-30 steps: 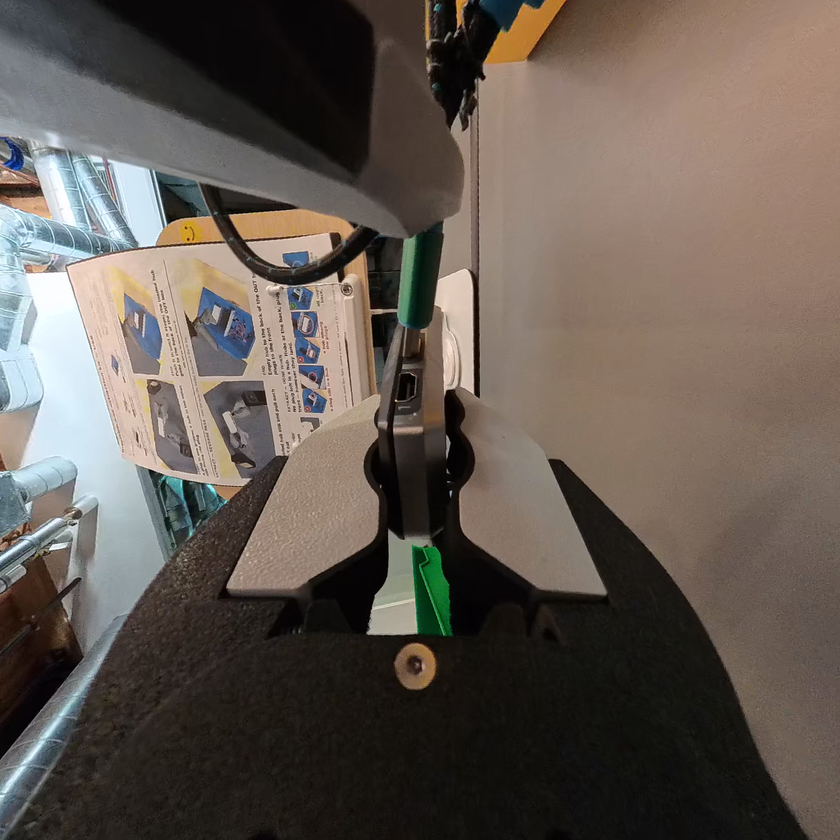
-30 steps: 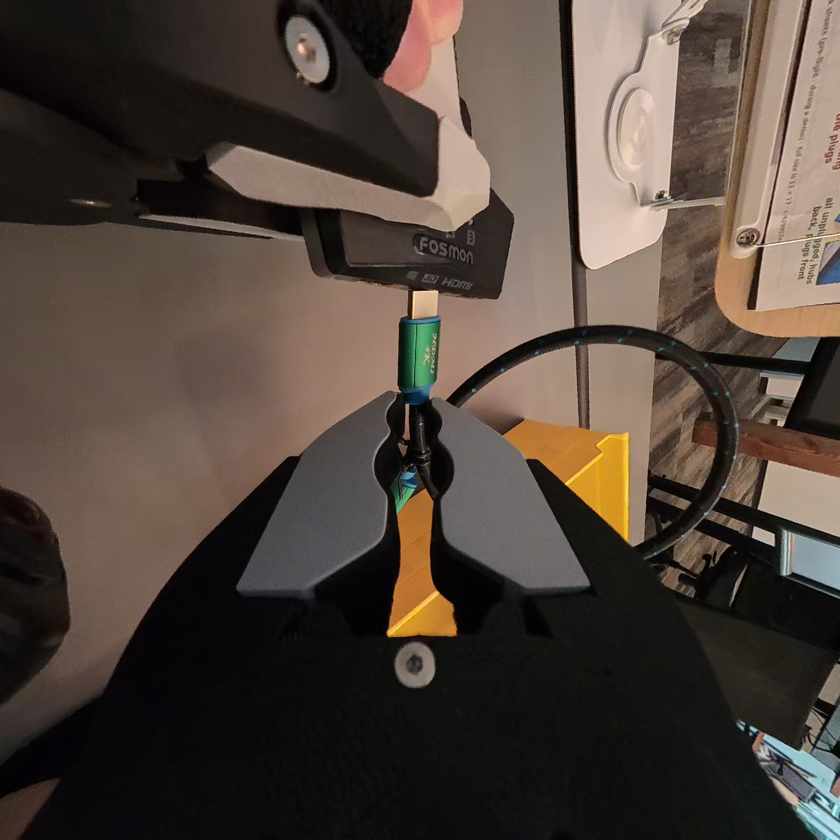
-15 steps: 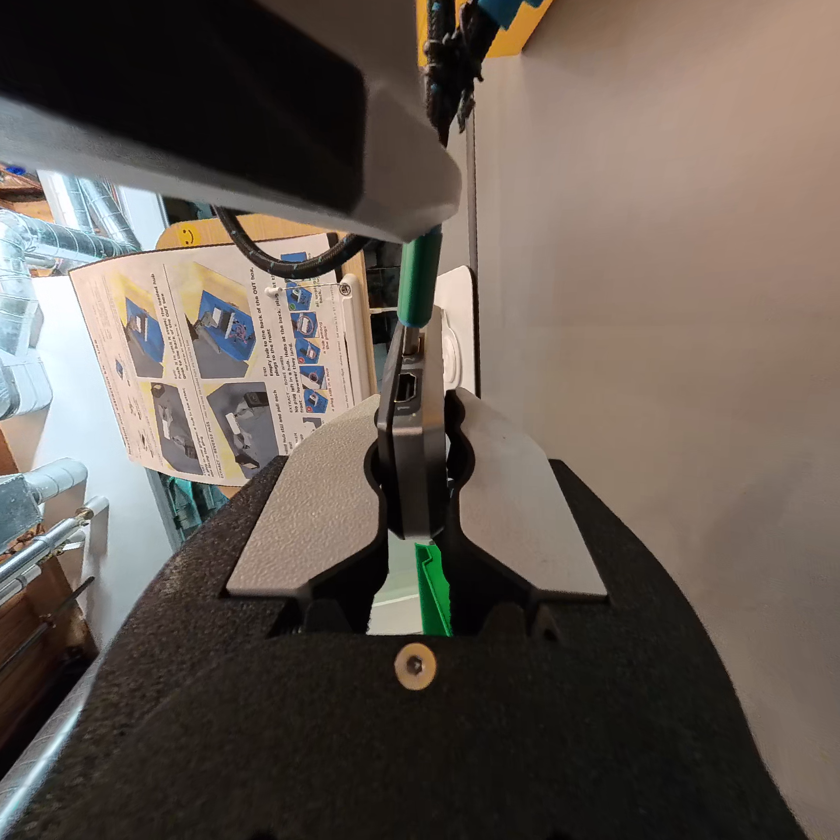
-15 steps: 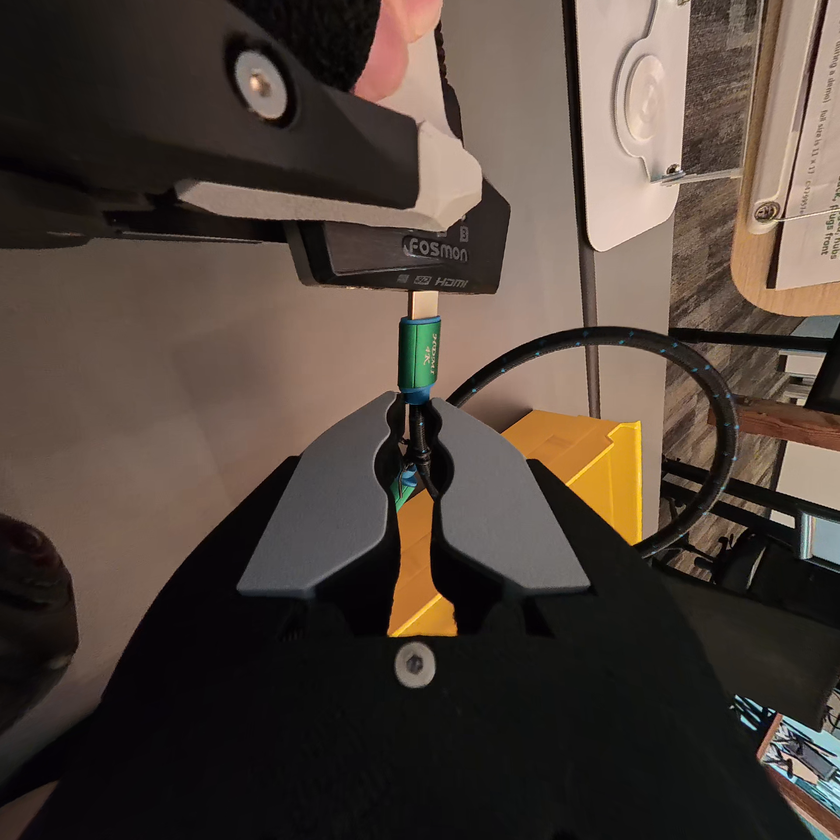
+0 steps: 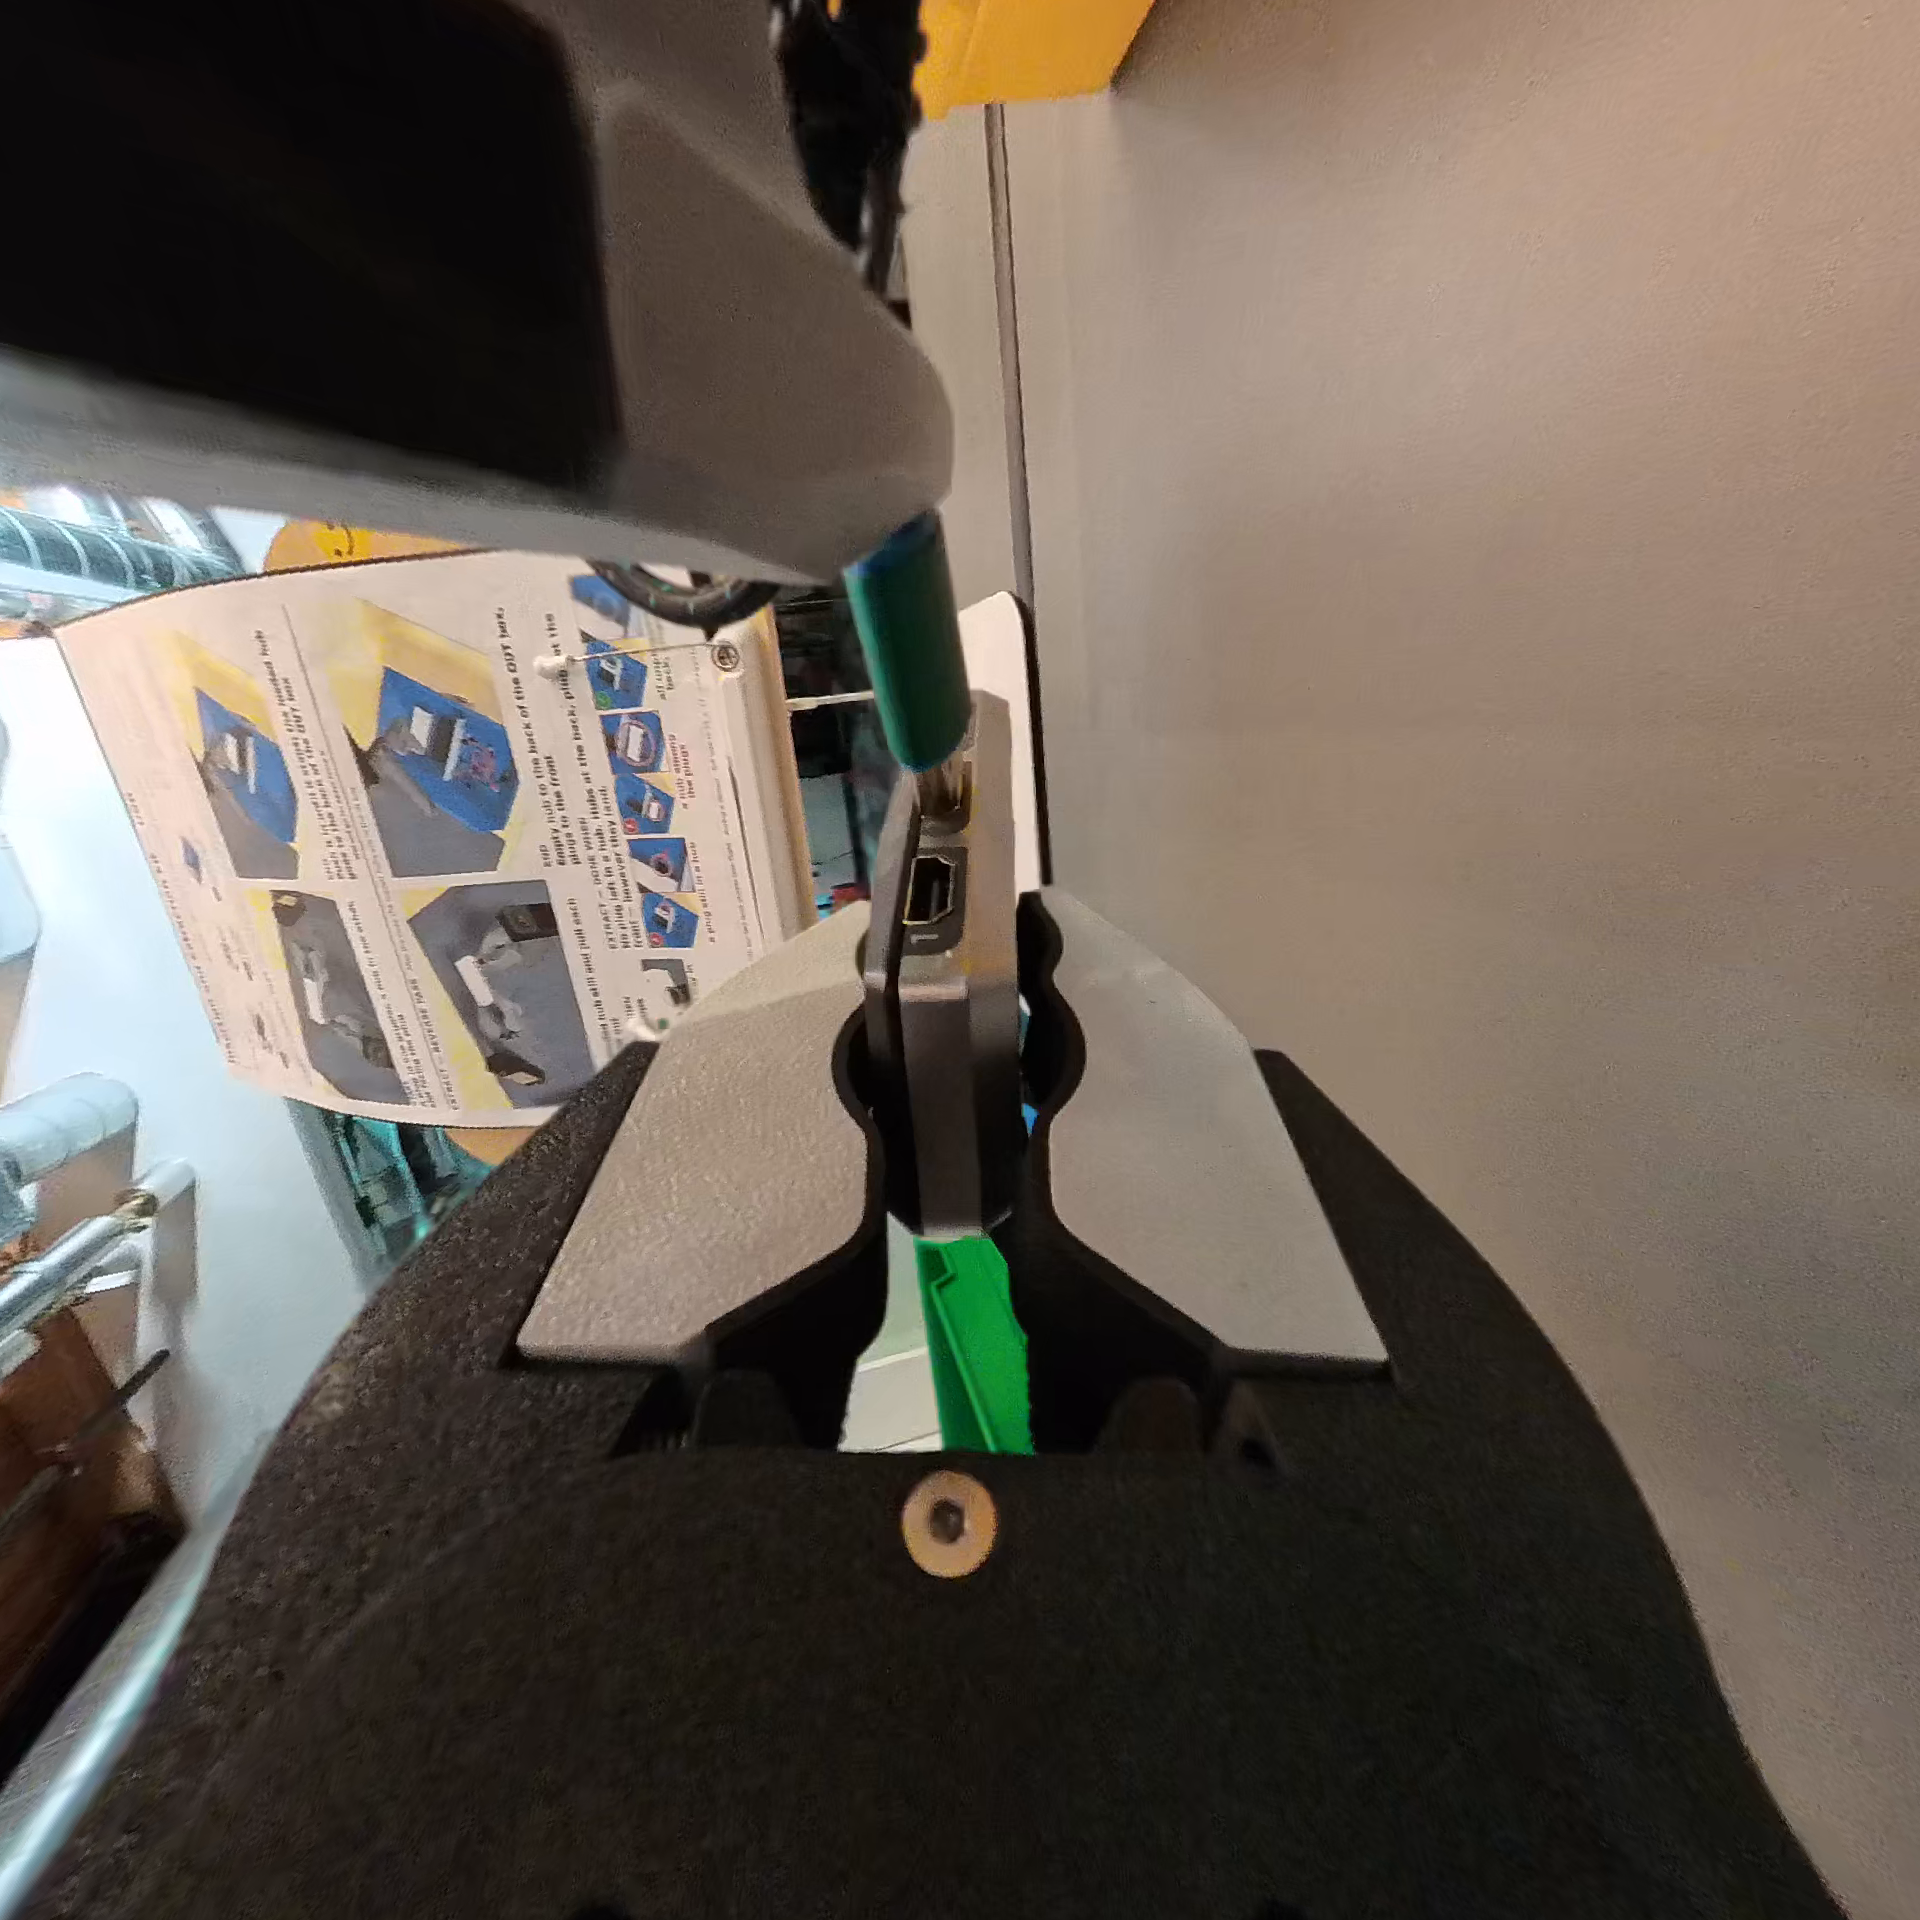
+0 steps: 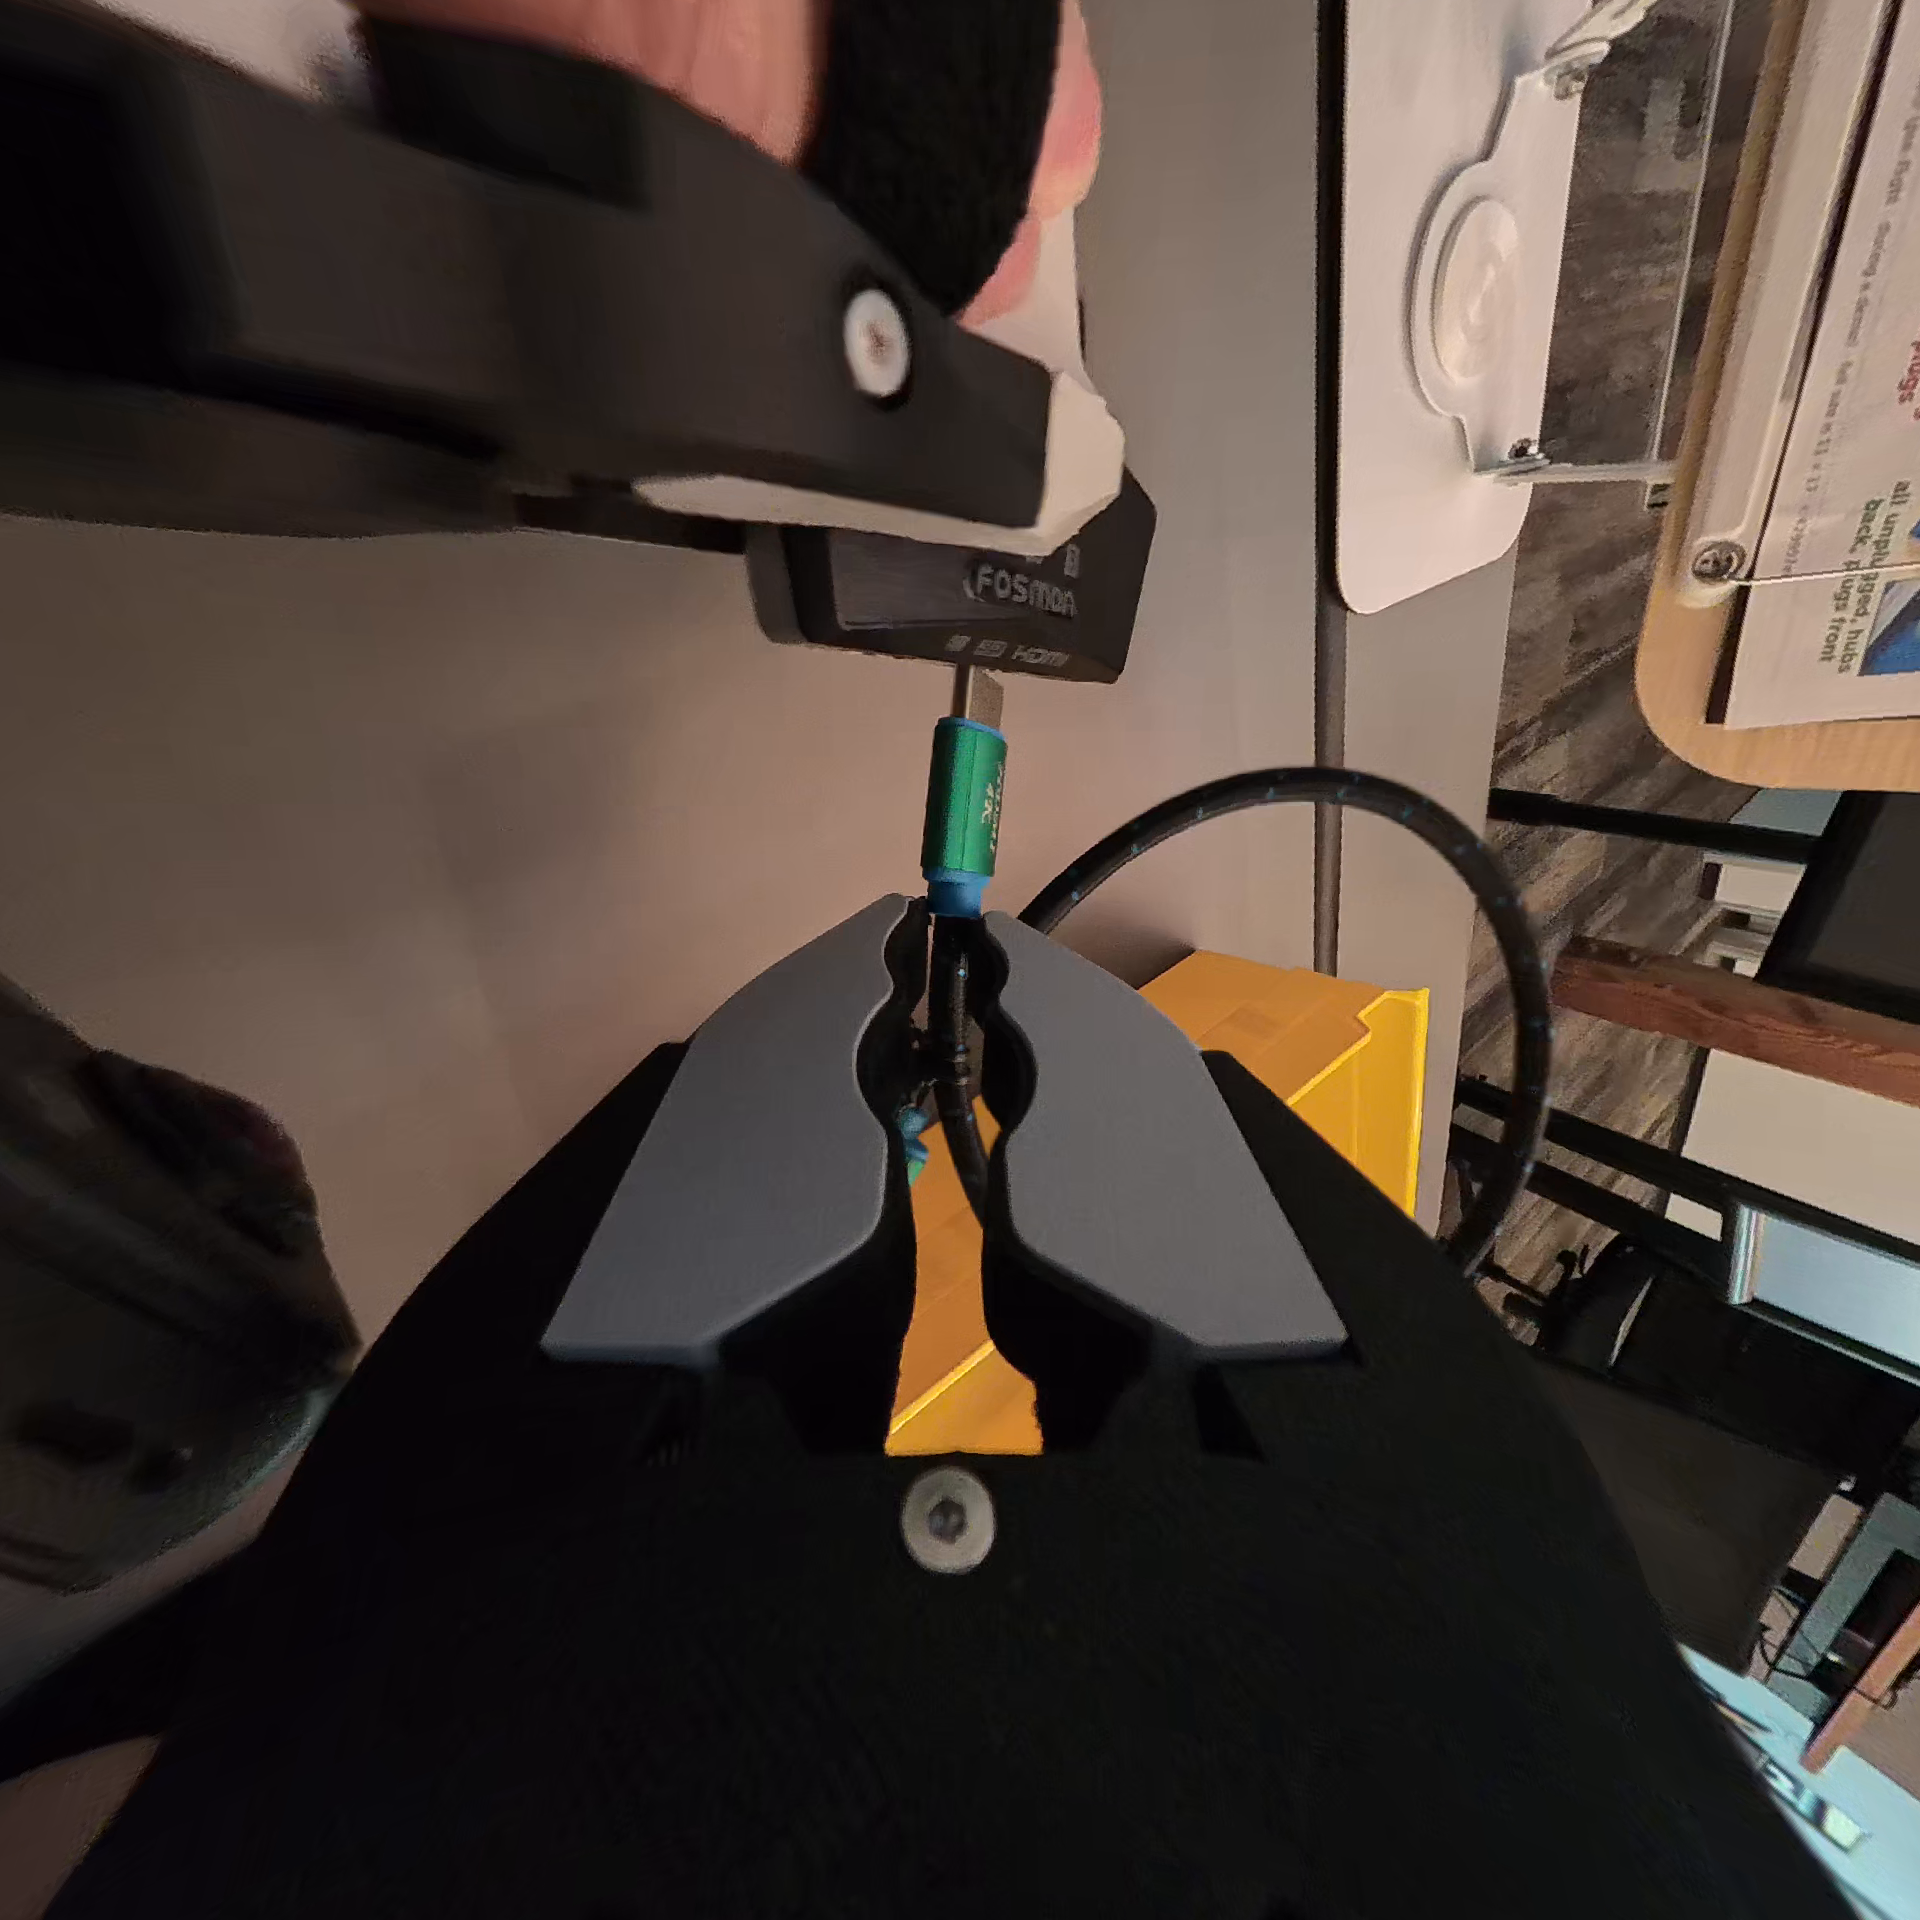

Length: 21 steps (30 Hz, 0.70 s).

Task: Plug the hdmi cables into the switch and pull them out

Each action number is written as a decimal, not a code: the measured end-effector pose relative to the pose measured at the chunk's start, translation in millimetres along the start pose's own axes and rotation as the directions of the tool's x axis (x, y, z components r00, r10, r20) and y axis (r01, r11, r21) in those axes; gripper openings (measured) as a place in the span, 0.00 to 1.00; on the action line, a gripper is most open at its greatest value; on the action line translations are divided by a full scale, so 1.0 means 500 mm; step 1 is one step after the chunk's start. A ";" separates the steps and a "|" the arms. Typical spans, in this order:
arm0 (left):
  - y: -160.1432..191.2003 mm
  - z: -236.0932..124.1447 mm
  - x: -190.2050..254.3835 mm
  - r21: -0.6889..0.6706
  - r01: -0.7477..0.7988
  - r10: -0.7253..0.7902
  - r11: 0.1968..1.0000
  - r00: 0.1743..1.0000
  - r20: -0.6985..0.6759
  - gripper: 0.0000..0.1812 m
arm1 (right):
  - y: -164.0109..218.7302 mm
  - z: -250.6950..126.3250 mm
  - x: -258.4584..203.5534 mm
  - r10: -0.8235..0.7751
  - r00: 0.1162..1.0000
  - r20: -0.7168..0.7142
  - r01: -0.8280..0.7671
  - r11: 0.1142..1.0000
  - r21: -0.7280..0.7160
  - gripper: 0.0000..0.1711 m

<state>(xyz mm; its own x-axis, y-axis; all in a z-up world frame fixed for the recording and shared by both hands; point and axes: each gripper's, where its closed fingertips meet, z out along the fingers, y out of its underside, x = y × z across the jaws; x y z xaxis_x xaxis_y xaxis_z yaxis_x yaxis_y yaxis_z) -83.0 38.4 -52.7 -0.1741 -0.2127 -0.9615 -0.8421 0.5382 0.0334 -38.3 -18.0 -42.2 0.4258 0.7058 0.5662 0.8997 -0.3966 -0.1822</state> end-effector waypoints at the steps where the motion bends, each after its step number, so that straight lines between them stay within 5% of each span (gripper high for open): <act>1: 0.000 0.001 0.001 0.005 0.014 -0.014 1.000 1.000 -0.008 0.12 | -0.001 0.001 -0.003 -0.009 1.000 0.004 0.009 1.000 0.001 0.05; 13: -0.015 -0.006 0.019 0.125 0.150 -0.129 0.981 0.978 -0.164 0.12 | 0.006 -0.004 -0.008 -0.168 0.986 -0.005 0.168 0.985 0.030 0.05; 21: -0.018 -0.011 0.007 0.162 0.174 -0.150 0.971 0.977 -0.149 0.12 | 0.008 -0.013 -0.010 -0.181 0.983 0.003 0.181 0.982 0.052 0.05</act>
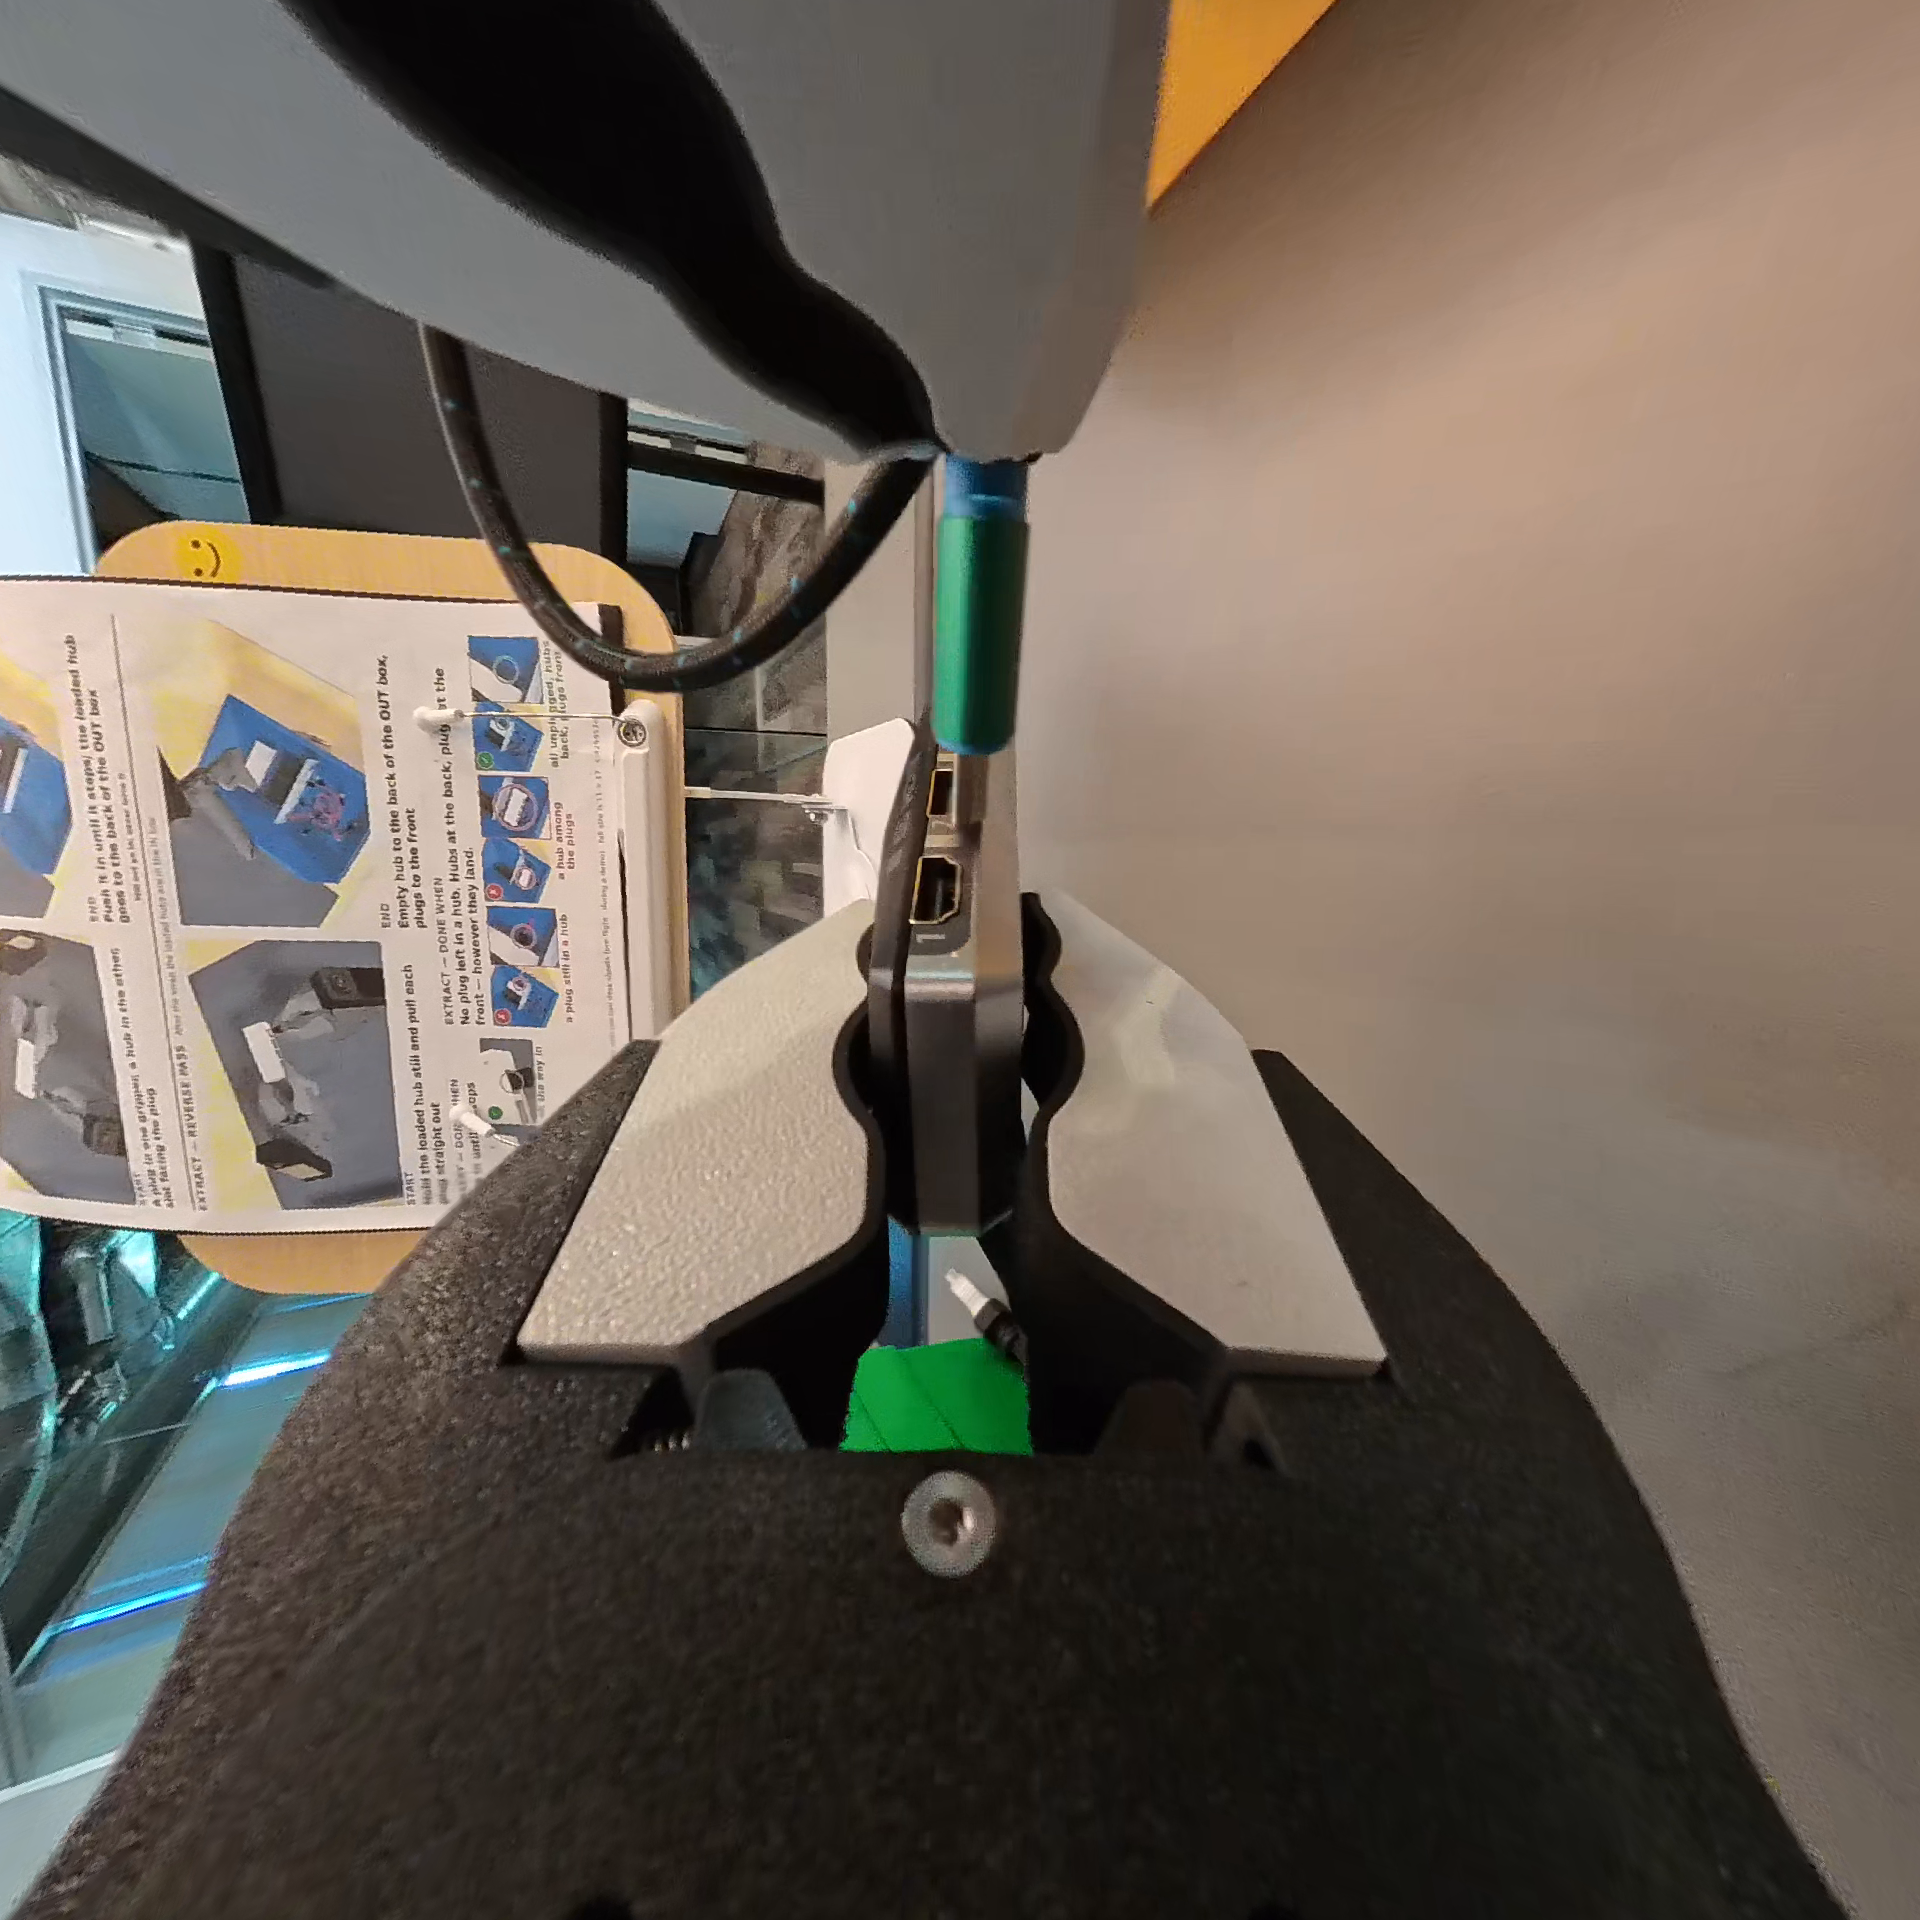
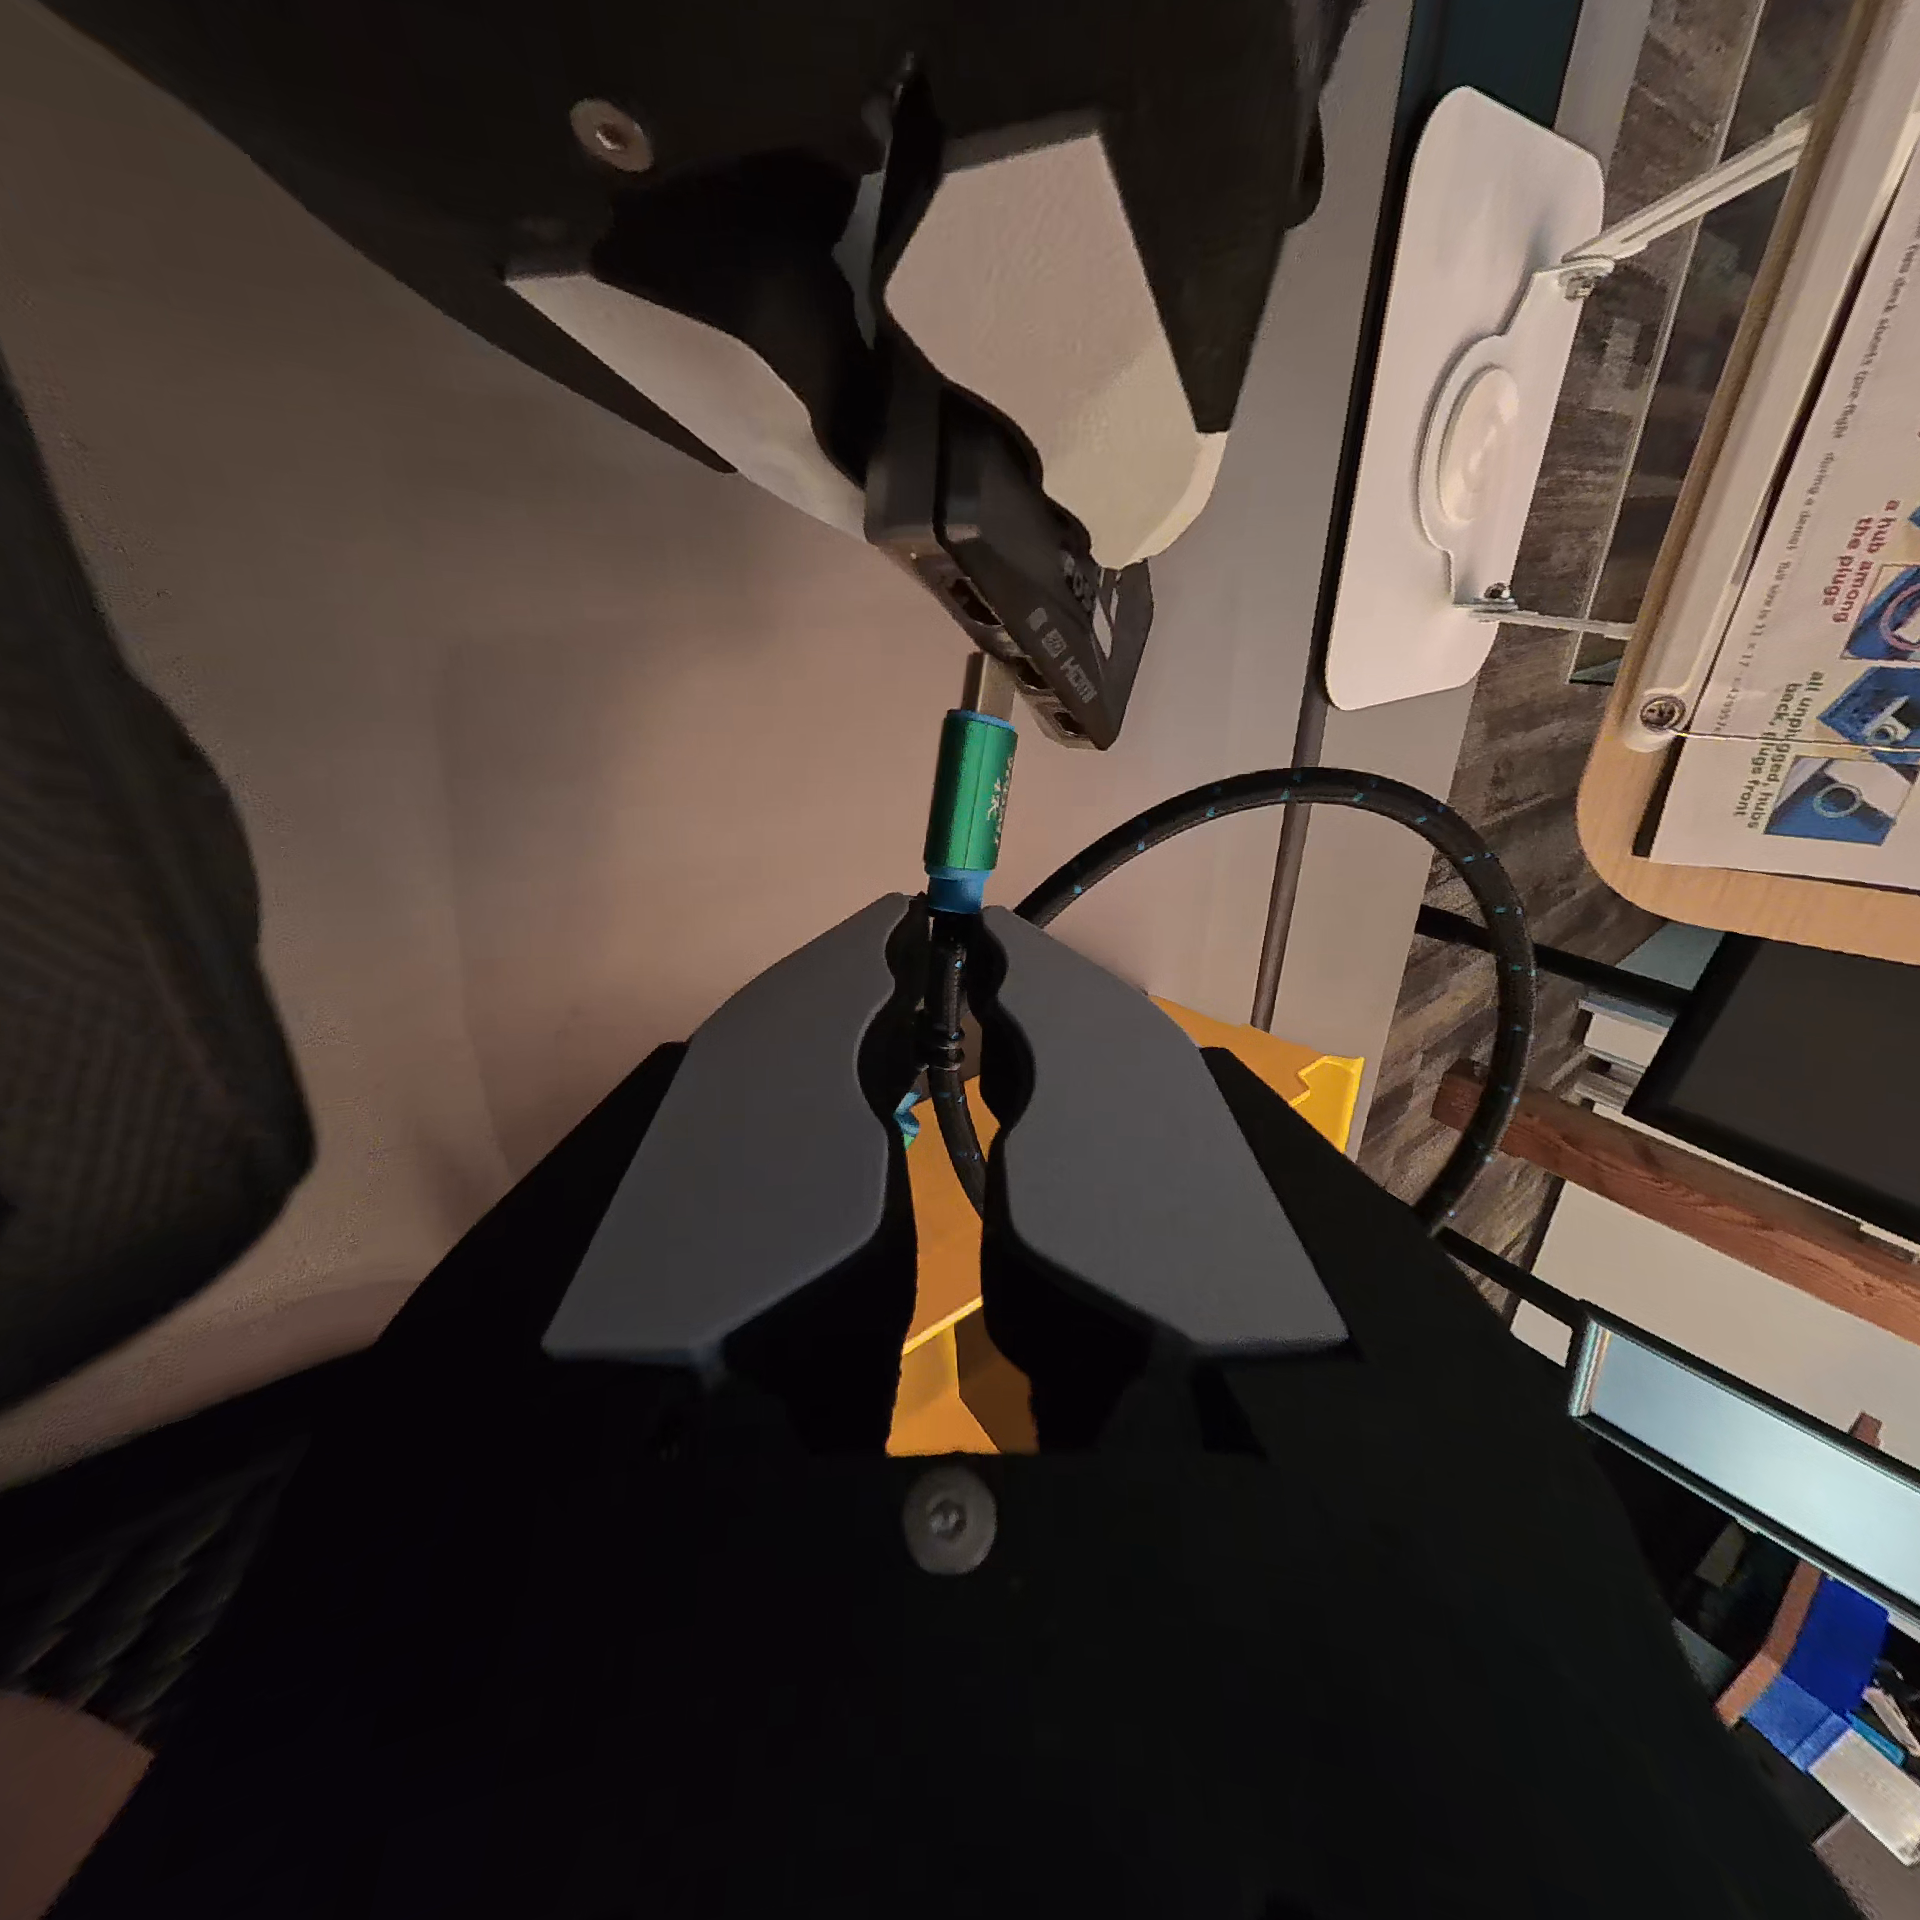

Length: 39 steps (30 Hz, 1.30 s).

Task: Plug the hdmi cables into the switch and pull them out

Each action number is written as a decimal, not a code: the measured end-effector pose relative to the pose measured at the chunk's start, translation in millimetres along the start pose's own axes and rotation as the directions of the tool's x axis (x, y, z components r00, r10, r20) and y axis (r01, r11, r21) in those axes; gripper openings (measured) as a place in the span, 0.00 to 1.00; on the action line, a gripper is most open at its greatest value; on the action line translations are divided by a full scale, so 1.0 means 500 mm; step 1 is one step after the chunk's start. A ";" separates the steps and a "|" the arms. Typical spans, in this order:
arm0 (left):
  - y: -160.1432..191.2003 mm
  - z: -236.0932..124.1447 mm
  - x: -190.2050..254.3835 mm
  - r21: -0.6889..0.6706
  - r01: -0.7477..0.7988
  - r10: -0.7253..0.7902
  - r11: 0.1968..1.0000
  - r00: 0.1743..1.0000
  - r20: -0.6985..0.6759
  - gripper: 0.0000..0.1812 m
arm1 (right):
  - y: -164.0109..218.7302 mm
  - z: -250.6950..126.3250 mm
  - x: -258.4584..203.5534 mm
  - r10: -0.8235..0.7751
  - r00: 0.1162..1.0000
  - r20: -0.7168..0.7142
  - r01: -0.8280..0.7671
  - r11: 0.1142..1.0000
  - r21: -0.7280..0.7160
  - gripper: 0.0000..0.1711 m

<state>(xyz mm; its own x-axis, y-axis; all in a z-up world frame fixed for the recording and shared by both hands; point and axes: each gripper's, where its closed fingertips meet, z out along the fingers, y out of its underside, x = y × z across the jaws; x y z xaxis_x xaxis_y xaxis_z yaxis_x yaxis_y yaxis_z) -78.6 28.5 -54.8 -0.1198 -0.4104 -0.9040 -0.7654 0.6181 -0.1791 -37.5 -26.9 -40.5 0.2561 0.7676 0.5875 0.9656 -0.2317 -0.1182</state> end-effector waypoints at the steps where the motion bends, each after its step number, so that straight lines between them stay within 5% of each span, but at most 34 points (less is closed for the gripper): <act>1: 0.000 0.000 0.000 0.000 -0.003 0.003 1.000 1.000 0.001 0.12 | 0.000 -0.001 0.000 0.001 1.000 0.002 -0.001 1.000 0.004 0.05; 39: -0.007 0.000 0.020 -0.043 -0.047 0.046 0.998 0.999 -0.018 0.12 | 0.019 0.020 0.000 -0.018 1.000 -0.014 0.017 0.996 -0.090 0.05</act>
